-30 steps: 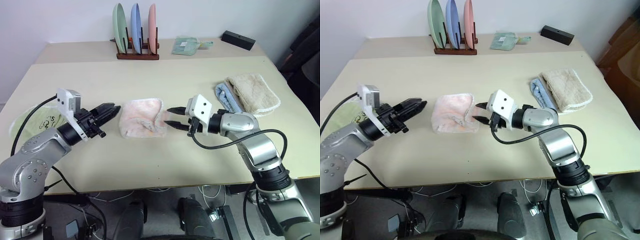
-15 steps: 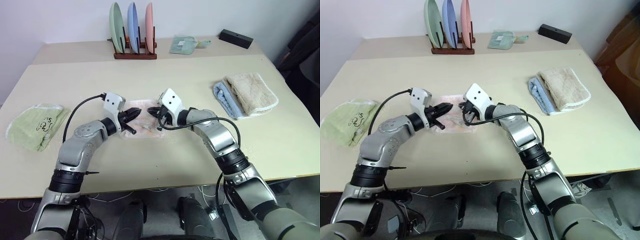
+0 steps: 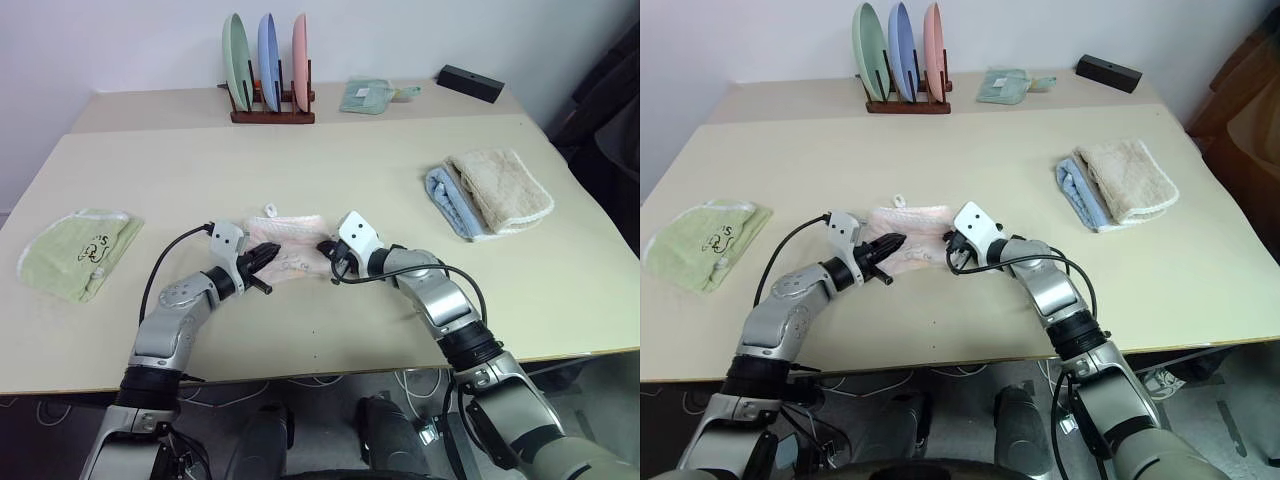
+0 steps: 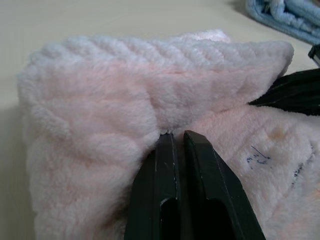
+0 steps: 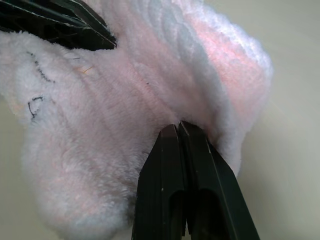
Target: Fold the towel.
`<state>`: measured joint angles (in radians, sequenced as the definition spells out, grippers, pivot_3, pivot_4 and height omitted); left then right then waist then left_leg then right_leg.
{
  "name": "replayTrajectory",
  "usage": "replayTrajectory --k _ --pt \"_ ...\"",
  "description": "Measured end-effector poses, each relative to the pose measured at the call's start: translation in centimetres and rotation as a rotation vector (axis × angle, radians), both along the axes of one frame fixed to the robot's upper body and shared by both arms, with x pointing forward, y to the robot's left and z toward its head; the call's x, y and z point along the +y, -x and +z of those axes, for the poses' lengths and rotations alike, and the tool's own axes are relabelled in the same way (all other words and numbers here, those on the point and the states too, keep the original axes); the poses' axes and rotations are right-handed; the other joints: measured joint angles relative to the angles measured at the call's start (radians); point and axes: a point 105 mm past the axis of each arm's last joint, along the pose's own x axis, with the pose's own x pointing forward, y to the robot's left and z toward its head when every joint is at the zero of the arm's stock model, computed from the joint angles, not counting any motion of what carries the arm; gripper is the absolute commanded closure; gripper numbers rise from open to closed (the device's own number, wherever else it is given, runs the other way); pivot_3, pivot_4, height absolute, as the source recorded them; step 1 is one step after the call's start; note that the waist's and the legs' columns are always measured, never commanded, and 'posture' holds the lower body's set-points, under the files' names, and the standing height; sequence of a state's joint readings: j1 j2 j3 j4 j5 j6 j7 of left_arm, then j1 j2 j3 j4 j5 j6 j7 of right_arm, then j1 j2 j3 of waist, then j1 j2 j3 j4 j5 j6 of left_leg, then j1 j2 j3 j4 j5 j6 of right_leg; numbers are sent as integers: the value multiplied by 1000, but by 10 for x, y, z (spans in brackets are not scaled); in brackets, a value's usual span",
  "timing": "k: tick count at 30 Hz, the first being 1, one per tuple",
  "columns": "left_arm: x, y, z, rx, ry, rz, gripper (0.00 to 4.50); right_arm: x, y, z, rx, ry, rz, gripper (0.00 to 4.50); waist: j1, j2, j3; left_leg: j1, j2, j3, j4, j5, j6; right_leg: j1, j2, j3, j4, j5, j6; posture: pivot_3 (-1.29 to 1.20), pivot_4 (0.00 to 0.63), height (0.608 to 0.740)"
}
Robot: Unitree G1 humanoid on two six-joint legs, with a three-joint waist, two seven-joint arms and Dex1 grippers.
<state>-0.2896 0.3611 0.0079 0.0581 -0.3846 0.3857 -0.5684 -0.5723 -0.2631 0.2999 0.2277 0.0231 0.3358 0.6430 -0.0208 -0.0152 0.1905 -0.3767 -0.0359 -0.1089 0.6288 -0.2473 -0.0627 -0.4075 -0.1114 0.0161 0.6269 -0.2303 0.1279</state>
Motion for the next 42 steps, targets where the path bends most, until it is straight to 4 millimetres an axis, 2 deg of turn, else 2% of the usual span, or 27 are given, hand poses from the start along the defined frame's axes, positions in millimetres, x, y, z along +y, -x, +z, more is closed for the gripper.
replayTrajectory --k 1,2,4,5,9,11,12,14,17,19,23,25,27,29,32,37,39,42 --pt "1 0 1 -1 18 8 4183 -1 0 0 -1 -2 -2 4471 0 0 0 0 0 0 0 0 0 0 0 0 0 0 0 0 150 740" --pt "2 0 2 -2 36 13 4183 -2 0 2 -4 -6 0 4236 0 0 0 0 0 0 0 0 0 0 0 0 0 0 0 0 150 740" --pt "7 2 8 -7 83 34 3671 -3 2 10 -13 -31 14 3604 0 0 1 -1 0 0 0 0 0 -1 0 0 0 0 0 0 150 740" --pt "11 3 13 -16 108 45 3343 -5 3 16 -24 -46 23 3146 0 0 1 -2 0 -1 0 0 0 -1 0 0 0 0 0 0 150 740" --pt "23 4 31 -54 163 87 1338 -9 6 36 -61 -79 46 1116 1 0 1 -2 0 -1 1 0 0 -2 0 0 0 0 0 0 150 740" --pt "37 9 44 -52 256 148 303 -11 18 51 -85 -70 122 129 0 0 2 -9 0 -1 2 0 0 -7 0 -1 0 0 0 0 150 740" --pt "49 11 50 -57 290 193 20 -14 23 61 -114 -60 154 0 0 0 2 -11 0 -1 2 0 0 -9 0 -1 0 0 0 0 150 740" --pt "74 16 57 -39 312 291 20 -20 36 81 -171 -34 215 0 -1 0 2 -11 0 -2 2 0 0 -10 0 -1 1 0 0 0 150 740" --pt "83 21 44 75 343 346 20 -17 52 87 -204 14 300 0 2 -1 2 -11 0 -1 2 0 0 -9 0 -1 1 0 0 0 150 740" --pt "80 24 32 151 360 348 20 -11 59 85 -200 21 342 0 5 -1 2 -12 0 -2 3 0 0 -9 0 -2 0 0 0 0 150 740" --pt "71 19 27 224 450 339 20 -8 64 82 -188 39 380 0 10 -2 2 -12 -1 -3 4 0 0 -9 -1 -2 0 0 0 0 150 740" --pt "54 13 22 289 515 294 20 -5 69 79 -190 54 412 0 9 -2 2 -13 -1 -3 4 0 0 -9 -1 -3 0 0 0 0 150 740" --pt "28 10 20 343 548 211 20 -2 71 77 -195 68 429 0 8 -2 2 -13 -1 -3 4 0 0 -9 -1 -3 -1 0 0 0 150 740" --pt "15 9 21 371 555 166 20 -1 72 77 -200 73 434 0 6 -2 2 -13 -1 -3 3 0 0 -9 -1 -3 -1 0 0 0 150 740" --pt "9 8 18 395 544 152 853 -4 74 77 -206 82 428 0 4 -2 2 -13 -1 -3 3 0 -1 -9 -1 -2 -1 0 0 0 150 740" --pt "-1 8 8 444 551 142 3279 -2 79 81 -230 85 435 0 10 -2 2 -13 -1 -3 3 0 -1 -9 -1 -3 -2 0 0 0 150 740" --pt "-2 8 7 447 553 144 4421 -4 80 80 -231 91 428 0 9 -2 2 -13 -1 -3 3 0 -1 -9 -1 -3 -2 0 0 0 150 740" --pt "-1 8 7 448 552 148 4421 -7 80 76 -219 97 414 0 9 -2 2 -13 -1 -3 3 0 -1 -9 -1 -3 -2 0 0 0 150 740"
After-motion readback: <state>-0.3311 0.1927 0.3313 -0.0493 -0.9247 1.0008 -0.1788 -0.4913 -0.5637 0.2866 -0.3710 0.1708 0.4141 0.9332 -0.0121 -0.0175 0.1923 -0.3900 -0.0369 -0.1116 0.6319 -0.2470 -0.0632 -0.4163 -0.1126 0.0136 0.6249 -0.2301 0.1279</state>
